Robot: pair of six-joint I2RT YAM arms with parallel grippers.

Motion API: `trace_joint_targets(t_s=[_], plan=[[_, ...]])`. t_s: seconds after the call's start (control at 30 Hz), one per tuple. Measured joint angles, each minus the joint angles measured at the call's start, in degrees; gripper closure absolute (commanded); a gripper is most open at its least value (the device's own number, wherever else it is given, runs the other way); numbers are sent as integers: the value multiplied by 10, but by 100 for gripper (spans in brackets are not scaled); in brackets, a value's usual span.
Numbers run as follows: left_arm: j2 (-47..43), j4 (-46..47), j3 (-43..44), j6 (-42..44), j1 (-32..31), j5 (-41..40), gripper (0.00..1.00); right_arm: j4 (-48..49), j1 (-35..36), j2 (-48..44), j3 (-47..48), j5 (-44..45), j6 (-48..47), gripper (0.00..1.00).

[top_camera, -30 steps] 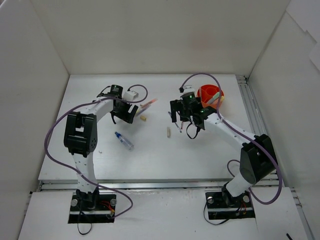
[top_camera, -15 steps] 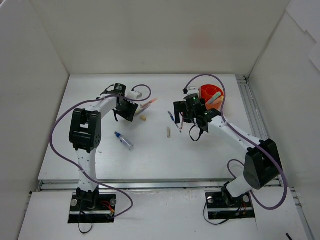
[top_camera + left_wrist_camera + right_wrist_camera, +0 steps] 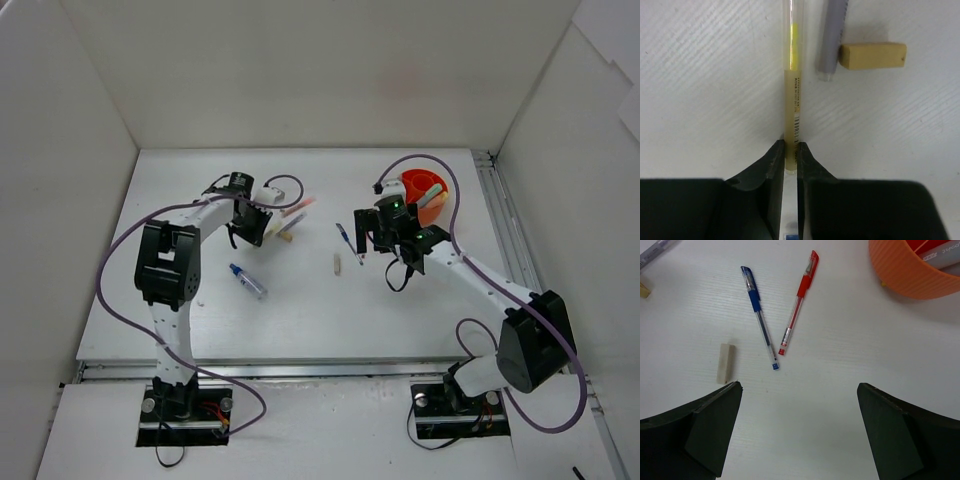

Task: Sort the stationery into containers
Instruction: Pick up the pen from the center of the board, then place the pen in the storage box.

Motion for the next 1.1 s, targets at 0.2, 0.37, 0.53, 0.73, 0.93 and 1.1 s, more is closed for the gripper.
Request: trace_joint_targets(t_s=[0.2, 0.37, 0.53, 0.73, 0.93, 1.1], plan=[[-74, 7, -74, -6, -5, -5, 100, 1, 0, -12, -6, -16, 4, 2], [-177, 40, -134, -21, -25, -9, 100, 45, 7, -42, -31, -49, 21, 2], [-294, 111, -208, -61, -55, 2, 100, 184, 19, -105, -128, -124, 63, 2], [-405, 198, -311, -113, -98, 44, 100, 328, 33, -113, -174, -198, 118, 2], [-459, 234, -344, -137, -153, 62, 100, 414, 54, -84, -160, -226, 162, 2], [-470, 245, -344, -142, -174, 59, 100, 438, 72, -46, -143, -228, 185, 19]])
